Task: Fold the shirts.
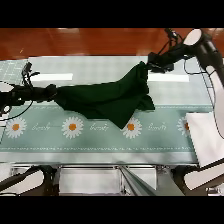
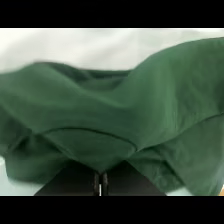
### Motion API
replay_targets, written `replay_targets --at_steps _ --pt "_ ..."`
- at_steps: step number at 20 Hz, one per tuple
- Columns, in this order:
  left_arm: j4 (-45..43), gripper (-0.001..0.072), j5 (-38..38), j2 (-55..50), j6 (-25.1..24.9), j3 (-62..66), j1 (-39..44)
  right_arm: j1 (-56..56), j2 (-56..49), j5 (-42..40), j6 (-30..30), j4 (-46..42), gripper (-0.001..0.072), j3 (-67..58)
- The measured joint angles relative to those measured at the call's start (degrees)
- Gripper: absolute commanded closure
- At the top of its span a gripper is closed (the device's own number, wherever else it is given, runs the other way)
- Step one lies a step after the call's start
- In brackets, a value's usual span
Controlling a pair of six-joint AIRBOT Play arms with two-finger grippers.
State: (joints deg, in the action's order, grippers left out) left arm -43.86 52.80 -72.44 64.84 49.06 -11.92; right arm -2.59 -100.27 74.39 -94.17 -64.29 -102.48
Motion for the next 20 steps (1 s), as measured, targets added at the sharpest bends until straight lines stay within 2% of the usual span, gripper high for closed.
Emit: replay_targets --at_steps 4,7,10,13,20 --pt "-0.22 0.0687 2.73 -1.44 -0.09 0.00 -0.94 4.94 7.58 7.30 1.33 -5.49 0.0303 5.38" --pt "-0.26 0.0687 3.74 -1.79 -0.11 0.00 -1.22 6.56 18.53 4.46 1.88 -6.12 0.0304 22.14" --pt "-0.26 0.0687 4.11 -1.92 -0.11 -0.02 -1.29 5.35 28.02 -2.36 3.98 1.79 0.0304 42.60" --pt "-0.28 0.0687 4.20 -1.95 -0.11 0.00 -1.33 0.35 32.13 -9.64 5.92 10.75 0.0304 57.59" --pt "-0.28 0.0687 4.68 -1.95 -0.09 -0.02 -1.29 -10.58 27.30 -20.59 9.49 24.68 0.0305 66.71"
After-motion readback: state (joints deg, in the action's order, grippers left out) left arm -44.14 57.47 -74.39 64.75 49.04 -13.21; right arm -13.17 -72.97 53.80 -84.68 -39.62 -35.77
